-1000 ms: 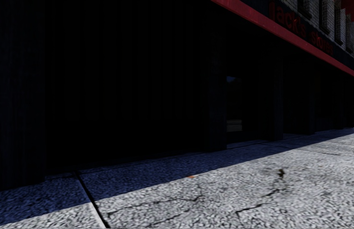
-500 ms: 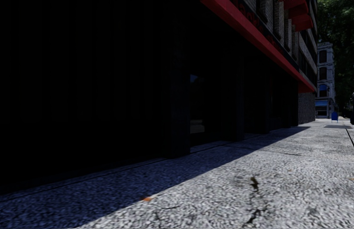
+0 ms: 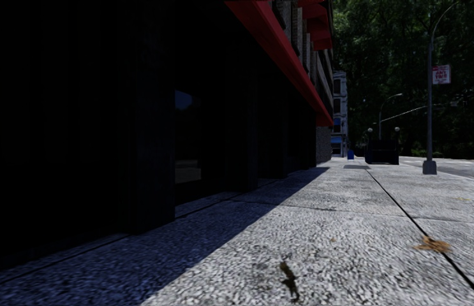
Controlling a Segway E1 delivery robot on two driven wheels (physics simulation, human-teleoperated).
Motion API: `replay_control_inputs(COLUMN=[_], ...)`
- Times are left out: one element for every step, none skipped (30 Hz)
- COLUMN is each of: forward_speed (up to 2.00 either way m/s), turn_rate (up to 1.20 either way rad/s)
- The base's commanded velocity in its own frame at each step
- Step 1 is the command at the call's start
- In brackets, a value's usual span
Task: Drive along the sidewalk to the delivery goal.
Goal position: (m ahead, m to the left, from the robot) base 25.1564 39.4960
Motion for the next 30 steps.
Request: replay_control_inputs(forward_speed=[1.51,1.51,1.52,1.52,1.52,1.53,1.62,2.0,2.0,2.0,2.0,2.0,2.0,2.0,2.0,2.0,2.0,2.0,2.0,2.0,2.0,2.0,2.0,2.0,2.0,2.0,2.0,2.0,2.0,2.0], turn_rate=[-0.76,-0.76,-0.76,-0.76,-0.76,-0.76,-0.76,-0.76,-0.75,-0.75,-0.73,-0.69,-0.68,-0.68,-0.68,-0.68,-0.68,-0.68,-0.68,-0.68,-0.68,0.0,0.0,0.0,0.0,0.0,0.0,0.0,0.0,0.0])
